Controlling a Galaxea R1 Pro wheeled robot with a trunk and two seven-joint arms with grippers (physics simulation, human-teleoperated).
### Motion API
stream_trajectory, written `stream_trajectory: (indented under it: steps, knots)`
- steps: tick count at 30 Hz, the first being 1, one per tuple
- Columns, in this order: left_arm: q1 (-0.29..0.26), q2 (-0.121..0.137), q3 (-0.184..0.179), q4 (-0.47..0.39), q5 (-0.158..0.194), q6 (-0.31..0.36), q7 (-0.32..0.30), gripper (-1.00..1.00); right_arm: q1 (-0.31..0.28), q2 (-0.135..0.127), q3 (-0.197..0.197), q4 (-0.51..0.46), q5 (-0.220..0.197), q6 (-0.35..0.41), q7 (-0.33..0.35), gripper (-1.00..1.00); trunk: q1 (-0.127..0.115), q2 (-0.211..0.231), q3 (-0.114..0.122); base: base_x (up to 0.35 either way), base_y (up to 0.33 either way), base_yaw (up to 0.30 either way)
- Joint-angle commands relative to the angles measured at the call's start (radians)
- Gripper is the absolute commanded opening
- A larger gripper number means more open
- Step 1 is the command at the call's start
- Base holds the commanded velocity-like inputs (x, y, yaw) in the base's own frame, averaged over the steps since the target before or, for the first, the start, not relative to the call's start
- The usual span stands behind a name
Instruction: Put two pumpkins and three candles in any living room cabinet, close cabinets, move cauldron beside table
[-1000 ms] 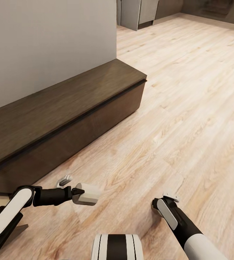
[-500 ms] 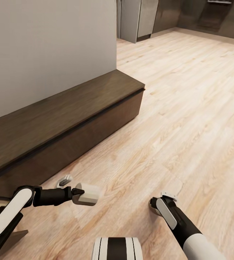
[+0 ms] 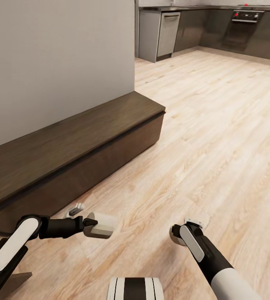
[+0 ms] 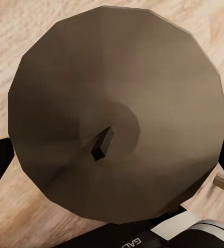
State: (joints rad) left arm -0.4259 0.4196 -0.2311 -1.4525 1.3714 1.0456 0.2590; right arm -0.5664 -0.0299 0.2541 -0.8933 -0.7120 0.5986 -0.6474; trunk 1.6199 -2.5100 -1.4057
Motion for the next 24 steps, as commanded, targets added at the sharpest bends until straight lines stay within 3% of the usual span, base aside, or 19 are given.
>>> stream_trajectory:
  steps: [1, 8, 11, 16, 24]
  knots:
    - [-0.001, 0.001, -0.002, -0.001, 0.011, 0.001, 0.01, -1.0, 0.0, -0.001, 0.004, -0.006, -0.009, 0.008, -0.01, -1.0, -0.001, 0.0, 0.003, 0.0, 0.0, 0.0]
    - [-0.001, 0.001, -0.005, 0.001, 0.009, -0.001, 0.012, -1.0, 0.0, -0.001, 0.004, -0.016, -0.009, 0.016, -0.014, -1.0, -0.004, 0.002, 0.03, -0.043, 0.0, 0.0]
    - [-0.001, 0.0, -0.004, 0.001, 0.009, -0.001, 0.044, -1.0, 0.0, -0.001, 0.003, -0.024, -0.009, 0.016, -0.014, -1.0, -0.005, 0.002, 0.042, -0.219, 0.0, 0.098]
    - [-0.001, -0.003, -0.001, 0.001, 0.011, -0.001, 0.132, -1.0, 0.0, -0.001, 0.001, -0.027, -0.009, 0.017, -0.014, -1.0, -0.007, 0.003, 0.061, -0.037, 0.0, 0.246]
    - [-0.001, -0.005, -0.004, 0.001, 0.011, -0.002, 0.144, -1.0, 0.0, -0.001, 0.001, -0.026, -0.009, 0.017, -0.014, -1.0, -0.011, 0.005, 0.092, -0.014, 0.0, 0.281]
